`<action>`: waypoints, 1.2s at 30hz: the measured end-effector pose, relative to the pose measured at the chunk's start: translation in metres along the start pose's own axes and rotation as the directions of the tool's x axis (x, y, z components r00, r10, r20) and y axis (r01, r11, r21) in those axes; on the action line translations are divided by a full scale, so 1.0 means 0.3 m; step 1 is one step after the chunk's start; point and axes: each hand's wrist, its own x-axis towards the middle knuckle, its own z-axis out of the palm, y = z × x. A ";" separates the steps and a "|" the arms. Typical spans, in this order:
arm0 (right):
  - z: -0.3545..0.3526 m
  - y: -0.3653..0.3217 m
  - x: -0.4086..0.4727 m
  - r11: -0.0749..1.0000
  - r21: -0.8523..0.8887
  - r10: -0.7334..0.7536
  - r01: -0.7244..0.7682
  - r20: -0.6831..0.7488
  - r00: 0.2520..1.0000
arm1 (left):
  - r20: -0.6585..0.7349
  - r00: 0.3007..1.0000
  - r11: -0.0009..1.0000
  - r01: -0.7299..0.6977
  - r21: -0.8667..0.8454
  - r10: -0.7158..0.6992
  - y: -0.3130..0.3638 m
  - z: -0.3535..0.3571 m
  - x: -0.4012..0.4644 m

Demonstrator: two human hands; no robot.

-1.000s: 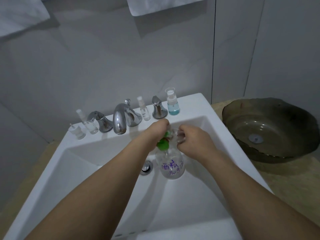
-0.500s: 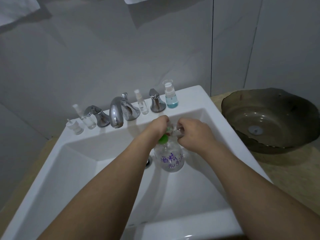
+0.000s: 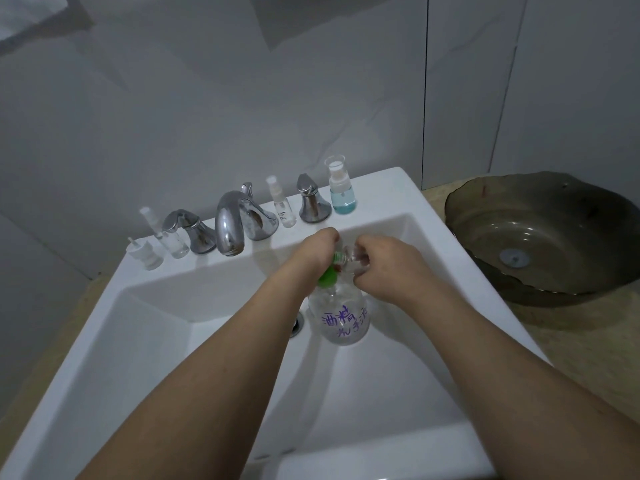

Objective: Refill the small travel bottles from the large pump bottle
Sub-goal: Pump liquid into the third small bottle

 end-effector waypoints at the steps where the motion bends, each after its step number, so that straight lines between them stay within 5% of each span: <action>1: 0.001 0.000 0.000 1.000 0.000 -0.002 0.002 -0.006 1.000 | 0.009 1.000 1.000 0.005 -0.021 -0.005 -0.005 0.001 0.008; 7: -0.004 0.000 0.004 0.997 -0.010 -0.079 0.078 -0.112 0.991 | 0.110 0.994 0.969 0.011 -0.247 0.017 -0.007 -0.009 0.044; 19: -0.002 -0.008 0.011 0.997 -0.062 -0.057 0.051 -0.103 0.993 | 0.057 0.991 0.993 -0.120 -0.023 0.121 -0.011 -0.009 0.033; 36: -0.024 -0.018 0.015 0.997 -0.045 -0.070 0.065 -0.113 0.991 | 0.110 0.988 0.992 -0.098 -0.085 0.107 0.009 -0.023 0.051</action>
